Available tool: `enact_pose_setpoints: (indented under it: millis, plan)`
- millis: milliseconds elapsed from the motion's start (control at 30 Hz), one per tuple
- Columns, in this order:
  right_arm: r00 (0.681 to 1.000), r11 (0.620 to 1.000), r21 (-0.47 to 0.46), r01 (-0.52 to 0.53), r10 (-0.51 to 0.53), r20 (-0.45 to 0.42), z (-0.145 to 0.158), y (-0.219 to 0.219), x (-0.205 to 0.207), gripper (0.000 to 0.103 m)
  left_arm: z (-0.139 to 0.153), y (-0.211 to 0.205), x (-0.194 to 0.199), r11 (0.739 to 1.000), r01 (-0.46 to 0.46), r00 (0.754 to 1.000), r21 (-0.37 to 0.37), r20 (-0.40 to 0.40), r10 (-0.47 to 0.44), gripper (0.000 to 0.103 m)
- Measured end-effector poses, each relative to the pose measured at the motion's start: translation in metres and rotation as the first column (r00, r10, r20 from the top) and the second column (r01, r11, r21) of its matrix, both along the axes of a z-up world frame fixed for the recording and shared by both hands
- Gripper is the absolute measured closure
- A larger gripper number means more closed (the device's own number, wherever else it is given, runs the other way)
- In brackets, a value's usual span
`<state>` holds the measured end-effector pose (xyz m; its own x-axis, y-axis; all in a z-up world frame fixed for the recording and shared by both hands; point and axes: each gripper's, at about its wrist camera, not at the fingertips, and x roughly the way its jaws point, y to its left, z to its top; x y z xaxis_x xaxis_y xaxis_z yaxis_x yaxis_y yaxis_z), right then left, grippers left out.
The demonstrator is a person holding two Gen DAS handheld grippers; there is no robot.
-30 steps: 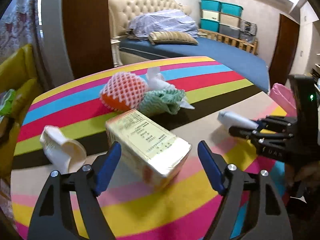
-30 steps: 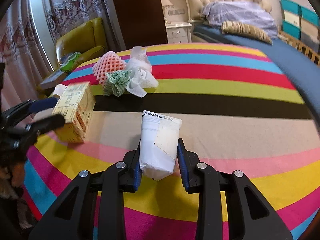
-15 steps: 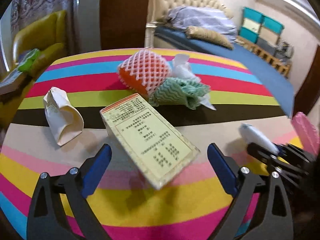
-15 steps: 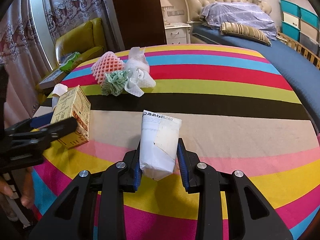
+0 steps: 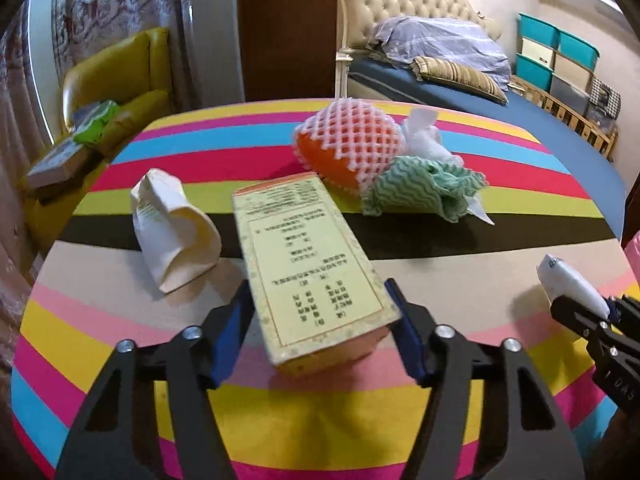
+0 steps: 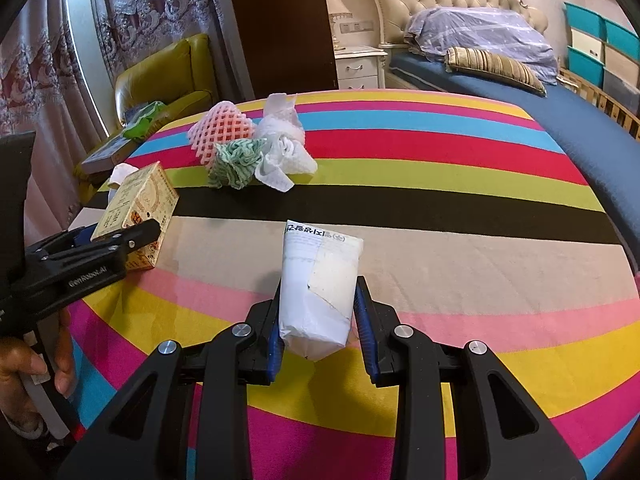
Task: Collect trash
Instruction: 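Carry the paper box and white packet over the pink bin with both tools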
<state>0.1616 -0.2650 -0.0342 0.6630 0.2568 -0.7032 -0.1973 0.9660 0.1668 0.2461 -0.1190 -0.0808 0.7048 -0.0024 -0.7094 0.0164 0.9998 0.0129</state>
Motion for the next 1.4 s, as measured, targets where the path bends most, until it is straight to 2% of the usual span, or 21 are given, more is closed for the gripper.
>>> enact_pose_setpoints:
  millis: [200, 333, 533, 867, 1133, 1400]
  plan:
    - [1.000, 1.000, -0.007, 0.002, -0.002, -0.004, -0.001, 0.001, 0.001, 0.072, 0.001, -0.015, -0.017, 0.997, 0.077, 0.996, 0.017, 0.039, -0.078, 0.046]
    - [1.000, 1.000, 0.007, 0.016, -0.016, 0.009, 0.001, -0.003, -0.001, 0.072, -0.001, -0.022, -0.037, 0.992, 0.128, 0.991, 0.005, 0.027, -0.128, 0.046]
    - [0.999, 0.999, -0.034, 0.018, -0.017, 0.032, 0.005, -0.006, -0.015, 0.072, 0.000, -0.035, -0.060, 0.980, 0.201, 0.979, -0.010, 0.029, -0.200, 0.046]
    - [0.995, 0.996, -0.054, 0.076, -0.073, 0.062, 0.009, -0.043, -0.043, 0.072, 0.004, -0.075, -0.070, 0.961, 0.275, 0.960, 0.019, 0.058, -0.276, 0.046]
    - [0.990, 0.992, -0.037, 0.120, -0.117, 0.085, 0.008, -0.076, -0.062, 0.072, 0.015, -0.111, -0.075, 0.940, 0.340, 0.934, 0.038, 0.103, -0.342, 0.047]
    - [0.976, 0.981, -0.018, 0.191, -0.188, 0.106, 0.012, -0.115, -0.081, 0.072, 0.023, -0.157, -0.082, 0.901, 0.429, 0.892, 0.061, 0.131, -0.433, 0.048]
